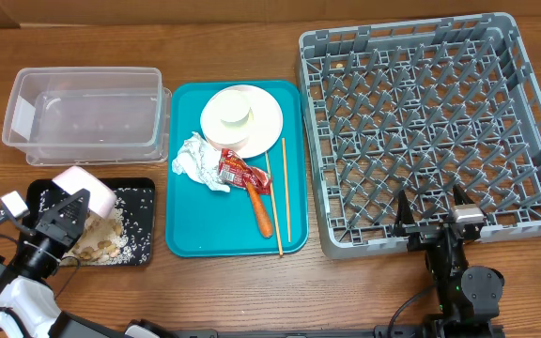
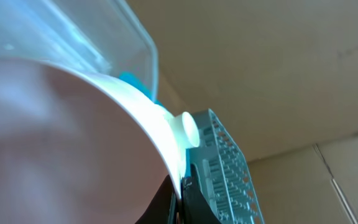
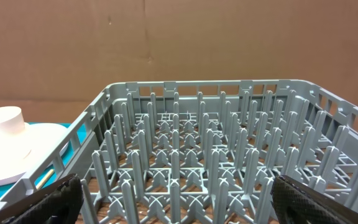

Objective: Sort waste into correct bins and load items into the dishwasher
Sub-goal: 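Carry the empty pink bowl back and set it on the teal tray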

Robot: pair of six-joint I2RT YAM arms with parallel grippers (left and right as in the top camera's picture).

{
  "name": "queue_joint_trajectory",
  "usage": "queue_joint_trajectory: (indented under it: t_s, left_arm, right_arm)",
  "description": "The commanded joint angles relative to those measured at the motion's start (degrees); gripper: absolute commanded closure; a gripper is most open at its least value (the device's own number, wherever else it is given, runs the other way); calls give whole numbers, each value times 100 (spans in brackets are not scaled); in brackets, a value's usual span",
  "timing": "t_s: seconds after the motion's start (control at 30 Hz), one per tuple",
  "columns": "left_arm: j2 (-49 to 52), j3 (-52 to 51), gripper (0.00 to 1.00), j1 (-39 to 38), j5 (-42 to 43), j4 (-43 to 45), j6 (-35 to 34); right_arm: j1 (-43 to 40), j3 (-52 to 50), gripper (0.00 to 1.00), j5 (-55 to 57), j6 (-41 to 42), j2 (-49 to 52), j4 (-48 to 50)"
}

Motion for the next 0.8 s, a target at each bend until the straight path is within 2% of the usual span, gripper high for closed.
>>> queue_joint_trajectory:
  t_s: [0.0,0.13,0.23,0.37,0.43,0.77]
  left_arm:
    - [-219,446,96,-120,-573,-37,-732]
    - [-538,907,96,-496,-1213,-444,-855]
    - [-802,1333,96,-1054,-2022,-999,-846]
    - [-1093,1845,96,-2124,-3340,-1663,-824]
    - [-1161,2000,96,-3027,-3993,-1993,-824]
    - [-940,1993,96,-6002,-6306,-3292,-833]
  right_arm:
    - [-15,-61,0,-9,-4,-52,48]
    - [-15,-61,0,-9,-2,-52,48]
    - [-15,-61,0,-9,-4,-52,48]
    - [-15,-61,0,-9,-2,-52,48]
    - [-15,-61,0,-9,-2,-52,48]
    - [-15,-61,0,-9,-4,-52,50]
